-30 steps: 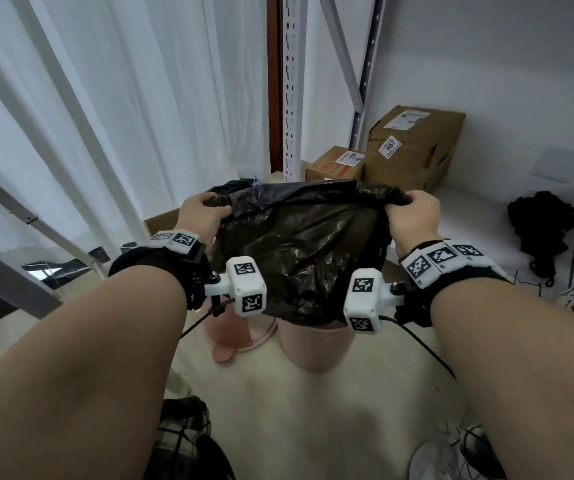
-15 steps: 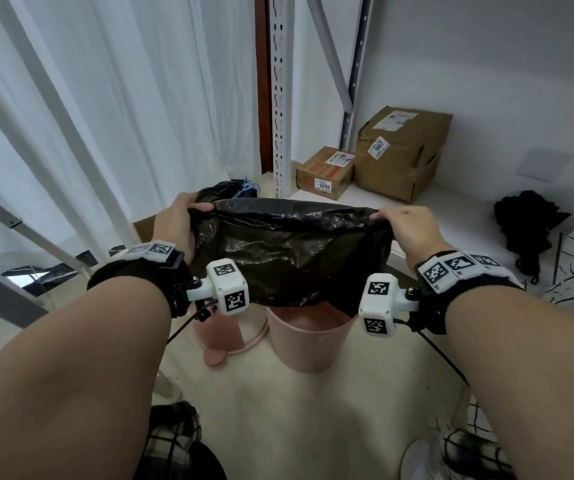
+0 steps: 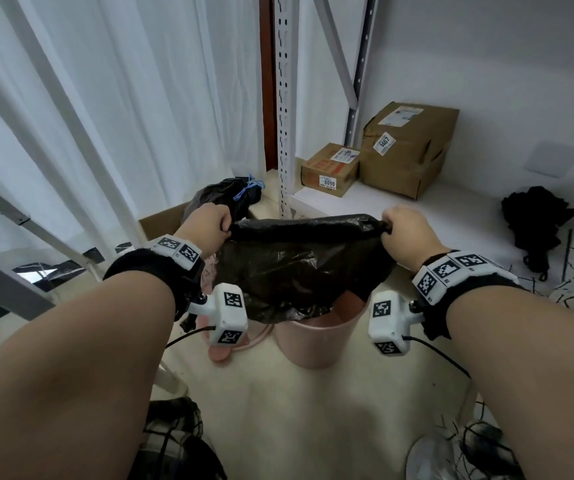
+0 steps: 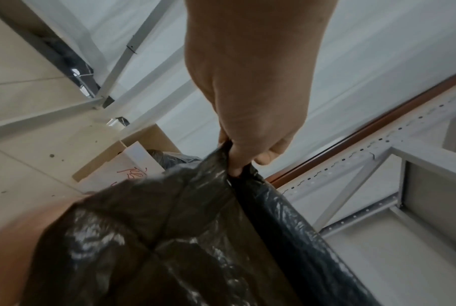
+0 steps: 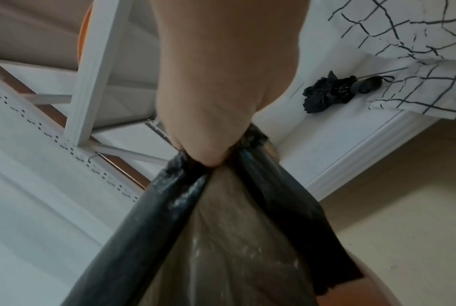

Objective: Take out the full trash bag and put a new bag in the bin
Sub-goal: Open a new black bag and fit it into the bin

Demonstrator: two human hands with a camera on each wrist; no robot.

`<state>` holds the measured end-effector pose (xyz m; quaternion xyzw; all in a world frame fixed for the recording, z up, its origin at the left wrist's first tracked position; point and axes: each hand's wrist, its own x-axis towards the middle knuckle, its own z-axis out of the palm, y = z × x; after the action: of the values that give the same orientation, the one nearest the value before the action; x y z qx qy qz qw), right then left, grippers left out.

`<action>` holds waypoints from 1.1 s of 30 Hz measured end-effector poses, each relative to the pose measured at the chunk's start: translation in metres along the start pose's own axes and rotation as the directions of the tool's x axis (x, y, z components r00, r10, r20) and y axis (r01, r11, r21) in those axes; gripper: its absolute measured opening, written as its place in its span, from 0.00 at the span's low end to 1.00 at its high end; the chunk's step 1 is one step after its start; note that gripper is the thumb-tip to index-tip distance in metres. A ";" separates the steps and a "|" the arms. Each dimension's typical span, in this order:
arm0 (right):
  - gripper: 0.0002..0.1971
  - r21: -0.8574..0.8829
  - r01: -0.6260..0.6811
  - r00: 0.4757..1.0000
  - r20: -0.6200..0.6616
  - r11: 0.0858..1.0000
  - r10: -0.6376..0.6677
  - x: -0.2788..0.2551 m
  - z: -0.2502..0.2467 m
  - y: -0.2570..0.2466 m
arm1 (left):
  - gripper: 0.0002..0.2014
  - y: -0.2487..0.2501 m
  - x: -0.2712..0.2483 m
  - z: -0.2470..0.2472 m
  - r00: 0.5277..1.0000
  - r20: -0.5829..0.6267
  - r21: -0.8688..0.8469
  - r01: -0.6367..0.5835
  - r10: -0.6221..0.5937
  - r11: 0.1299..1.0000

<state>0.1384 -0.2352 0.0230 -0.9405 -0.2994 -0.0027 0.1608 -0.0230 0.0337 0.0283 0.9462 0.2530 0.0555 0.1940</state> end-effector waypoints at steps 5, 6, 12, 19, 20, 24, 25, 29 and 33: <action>0.17 0.157 0.025 0.993 0.109 0.987 -0.042 -0.004 0.001 -0.008 | 0.24 0.001 -0.004 0.003 0.993 0.108 0.094 0.030 -0.040 0.995; 0.17 0.159 0.026 0.991 0.129 0.987 -0.047 -0.005 0.001 -0.010 | 0.27 0.000 -0.002 0.004 0.991 0.125 0.114 0.043 -0.058 0.993; 0.29 -0.134 0.100 0.991 0.106 0.986 -0.086 -0.001 0.002 -0.009 | 0.27 -0.003 0.004 0.007 0.981 0.159 0.073 0.098 -0.108 0.993; 0.20 -0.118 0.052 0.995 0.092 0.992 -0.041 0.002 -0.001 -0.012 | 0.18 -0.003 0.004 0.005 0.994 0.087 0.216 0.045 -0.065 0.975; 0.16 -0.134 0.068 0.993 0.109 0.989 -0.054 0.003 -0.002 -0.011 | 0.18 -0.003 0.002 0.005 0.994 0.094 0.227 0.035 -0.058 0.973; 0.14 -0.131 0.125 0.978 0.185 0.984 -0.100 0.004 -0.001 -0.007 | 0.13 -0.001 -0.002 0.003 0.991 0.133 0.169 0.002 -0.025 0.986; 0.14 -0.114 0.137 0.977 0.179 0.984 -0.115 0.002 -0.001 -0.008 | 0.15 0.001 -0.002 0.002 0.994 0.112 0.205 -0.022 -0.001 0.979; 0.09 0.013 0.211 0.959 0.191 0.977 -0.210 -0.005 -0.003 -0.016 | 0.14 0.011 -0.003 -0.004 0.994 0.103 0.349 -0.053 0.018 0.936; 0.20 0.026 0.248 0.938 0.245 0.968 -0.247 -0.004 -0.002 -0.022 | 0.06 0.017 0.000 0.000 0.977 0.212 0.281 -0.057 -0.004 0.958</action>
<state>0.1228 -0.2208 0.0313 -0.8888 -0.4329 0.0932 0.1183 -0.0153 0.0196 0.0350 0.9681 0.2238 -0.0793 0.0805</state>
